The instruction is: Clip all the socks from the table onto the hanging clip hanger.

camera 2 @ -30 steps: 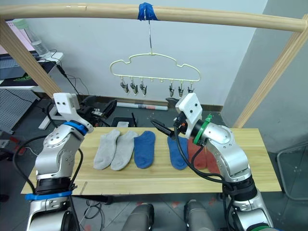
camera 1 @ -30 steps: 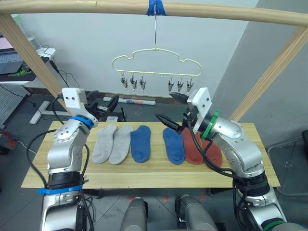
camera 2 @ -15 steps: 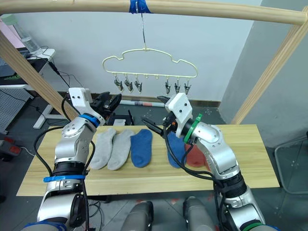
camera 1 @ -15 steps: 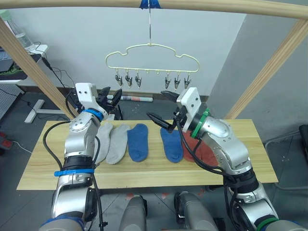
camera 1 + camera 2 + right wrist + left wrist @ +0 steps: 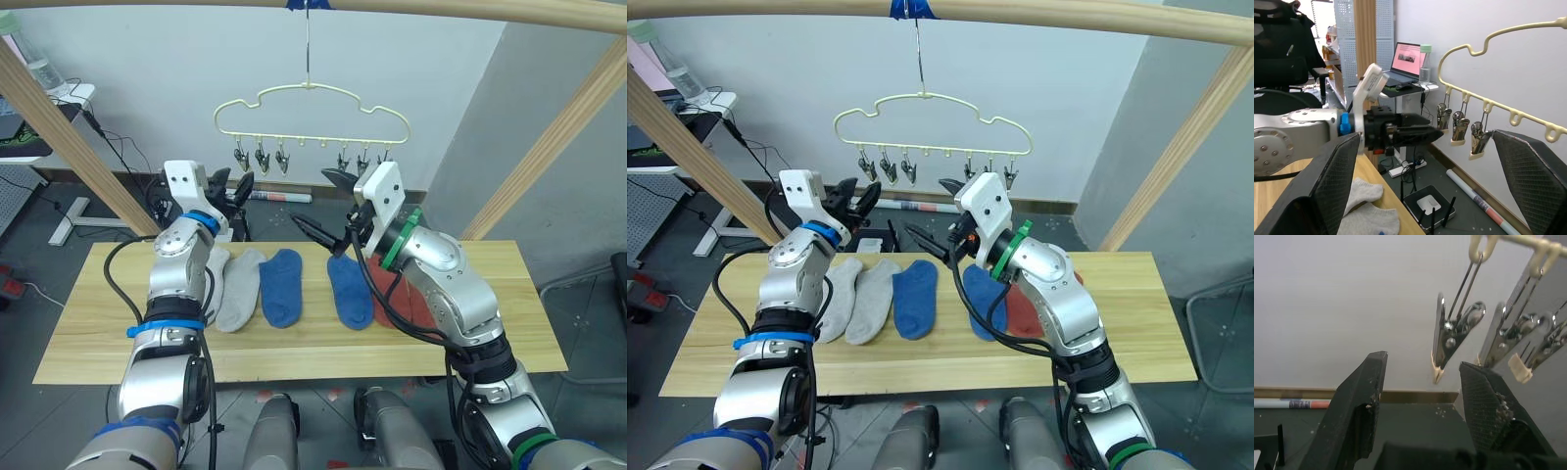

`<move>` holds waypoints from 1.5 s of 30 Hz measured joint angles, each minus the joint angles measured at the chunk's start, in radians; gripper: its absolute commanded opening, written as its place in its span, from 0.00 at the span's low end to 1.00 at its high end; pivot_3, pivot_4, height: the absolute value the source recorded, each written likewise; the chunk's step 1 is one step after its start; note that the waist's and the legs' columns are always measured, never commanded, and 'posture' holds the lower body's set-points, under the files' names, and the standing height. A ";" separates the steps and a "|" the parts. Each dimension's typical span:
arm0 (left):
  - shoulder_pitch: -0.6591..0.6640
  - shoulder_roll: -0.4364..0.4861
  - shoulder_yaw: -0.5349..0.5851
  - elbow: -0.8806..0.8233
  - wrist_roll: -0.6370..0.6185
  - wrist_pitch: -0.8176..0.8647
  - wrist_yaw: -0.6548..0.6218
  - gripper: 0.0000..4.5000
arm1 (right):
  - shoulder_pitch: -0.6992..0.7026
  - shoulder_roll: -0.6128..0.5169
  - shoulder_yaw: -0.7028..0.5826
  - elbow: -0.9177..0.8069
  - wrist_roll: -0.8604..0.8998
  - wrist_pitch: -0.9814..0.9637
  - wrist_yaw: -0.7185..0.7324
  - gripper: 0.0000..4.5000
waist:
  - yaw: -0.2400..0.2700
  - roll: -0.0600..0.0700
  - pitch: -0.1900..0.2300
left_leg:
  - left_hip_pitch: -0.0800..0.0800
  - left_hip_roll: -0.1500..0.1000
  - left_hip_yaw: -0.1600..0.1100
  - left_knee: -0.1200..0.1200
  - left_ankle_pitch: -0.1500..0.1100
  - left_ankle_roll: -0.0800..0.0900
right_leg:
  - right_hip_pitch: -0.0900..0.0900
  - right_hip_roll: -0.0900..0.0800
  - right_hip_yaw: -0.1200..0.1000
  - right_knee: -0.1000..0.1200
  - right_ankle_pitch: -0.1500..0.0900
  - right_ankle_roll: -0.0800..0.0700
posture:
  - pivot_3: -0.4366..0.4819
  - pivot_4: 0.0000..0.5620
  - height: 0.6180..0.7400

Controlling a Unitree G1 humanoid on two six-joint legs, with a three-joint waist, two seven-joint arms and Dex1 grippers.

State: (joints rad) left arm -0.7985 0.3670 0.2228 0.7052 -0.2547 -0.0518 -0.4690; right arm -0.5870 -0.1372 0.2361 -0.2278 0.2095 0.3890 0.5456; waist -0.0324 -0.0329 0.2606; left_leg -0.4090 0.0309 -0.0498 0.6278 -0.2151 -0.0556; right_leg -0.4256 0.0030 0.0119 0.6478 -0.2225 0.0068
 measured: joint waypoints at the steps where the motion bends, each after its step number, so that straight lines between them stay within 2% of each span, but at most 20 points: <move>1: -0.009 0.000 0.000 0.007 0.000 -0.006 -0.001 0.57 | 0.000 -0.001 0.003 0.000 0.000 0.000 0.001 1.00 | 0.000 0.000 0.000 | 0.000 0.000 0.000 0.000 0.000 0.000 | 0.000 0.000 0.000 0.000 0.000 0.000 | 0.42 0.51 1.00; 10: -0.054 -0.001 0.002 0.082 0.004 -0.055 0.001 0.57 | 0.000 -0.002 0.005 0.000 0.000 0.000 -0.002 1.00 | -0.001 0.000 0.004 | 0.000 0.000 0.000 0.000 0.000 0.000 | 0.000 0.000 0.000 0.000 0.000 0.000 | 0.42 0.50 1.00; 30: -0.076 -0.001 0.002 0.082 0.003 -0.069 0.000 0.57 | 0.000 0.007 0.018 0.000 -0.003 -0.018 -0.003 1.00 | -0.001 0.000 0.007 | -0.001 0.000 0.000 0.000 0.000 0.000 | -0.001 0.000 -0.001 0.000 0.000 0.000 | 0.43 0.51 1.00; 33: -0.076 -0.001 0.002 0.081 0.003 -0.070 -0.001 0.46 | 0.000 0.006 0.018 0.000 -0.003 -0.021 -0.003 1.00 | -0.001 0.000 0.007 | -0.001 0.000 0.000 0.000 0.000 0.000 | -0.001 0.000 -0.001 0.000 0.000 0.000 | 0.43 0.51 1.00; 38: -0.076 -0.002 0.002 0.073 0.002 -0.079 -0.003 0.18 | 0.000 0.004 0.018 0.000 -0.002 -0.021 -0.003 1.00 | 0.000 0.000 0.007 | -0.001 0.000 0.000 0.000 0.000 0.000 | -0.001 0.000 -0.001 0.000 0.000 0.000 | 0.43 0.51 1.00; 45: -0.076 -0.004 -0.001 0.030 0.004 -0.080 -0.002 0.15 | 0.006 0.002 0.018 0.000 -0.002 -0.021 -0.003 1.00 | 0.000 0.001 0.009 | -0.001 0.000 -0.001 0.000 0.000 0.000 | -0.001 0.000 -0.001 0.000 0.000 0.000 | 0.44 0.51 1.00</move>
State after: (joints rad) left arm -0.8749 0.3628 0.2220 0.7351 -0.2511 -0.1319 -0.4713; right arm -0.5813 -0.1353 0.2545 -0.2279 0.2078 0.3684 0.5427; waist -0.0325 -0.0323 0.2691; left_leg -0.4101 0.0309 -0.0504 0.6275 -0.2151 -0.0556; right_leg -0.4263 0.0029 0.0113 0.6473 -0.2225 0.0069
